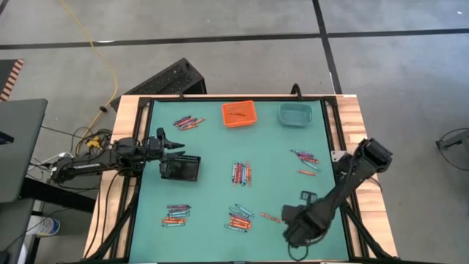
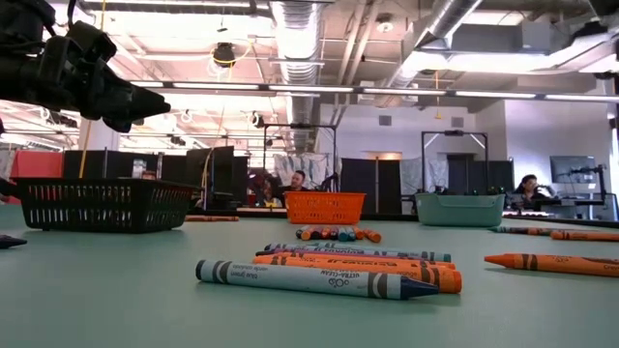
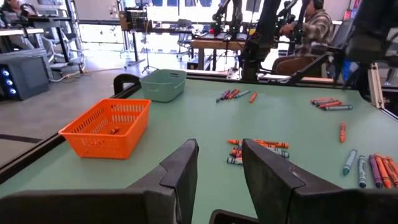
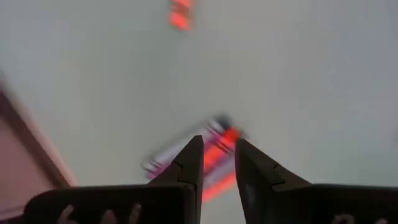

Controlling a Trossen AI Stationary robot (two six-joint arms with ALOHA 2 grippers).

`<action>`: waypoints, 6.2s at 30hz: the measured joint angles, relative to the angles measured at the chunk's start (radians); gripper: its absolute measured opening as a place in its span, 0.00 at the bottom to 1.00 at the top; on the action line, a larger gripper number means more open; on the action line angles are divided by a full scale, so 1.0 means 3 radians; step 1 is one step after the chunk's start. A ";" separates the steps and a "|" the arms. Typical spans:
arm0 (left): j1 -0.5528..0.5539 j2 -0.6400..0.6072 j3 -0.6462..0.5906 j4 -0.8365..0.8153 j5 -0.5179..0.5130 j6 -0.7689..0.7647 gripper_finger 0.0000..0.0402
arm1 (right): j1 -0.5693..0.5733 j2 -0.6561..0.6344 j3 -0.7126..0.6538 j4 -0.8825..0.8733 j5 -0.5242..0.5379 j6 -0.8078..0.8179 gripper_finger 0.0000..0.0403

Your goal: Sort crayons

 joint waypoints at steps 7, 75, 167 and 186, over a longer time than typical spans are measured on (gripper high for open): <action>-0.0001 0.0000 0.0000 0.0000 0.0000 0.0000 0.29 | 0.0002 -0.0022 -0.0001 0.0130 -0.0118 0.0270 0.21; -0.0001 0.0001 0.0000 0.0000 0.0000 0.0000 0.29 | 0.0341 -0.1041 -0.1746 0.1890 0.0109 0.1242 0.21; 0.0000 0.0000 0.0000 0.0001 0.0000 0.0000 0.29 | -0.2504 -0.1046 -0.1894 0.0173 0.0363 -0.1710 0.21; -0.0001 0.0000 -0.0001 0.0000 0.0000 0.0000 0.29 | -0.2010 -0.1054 -0.2025 0.0286 -0.0272 -0.1638 0.21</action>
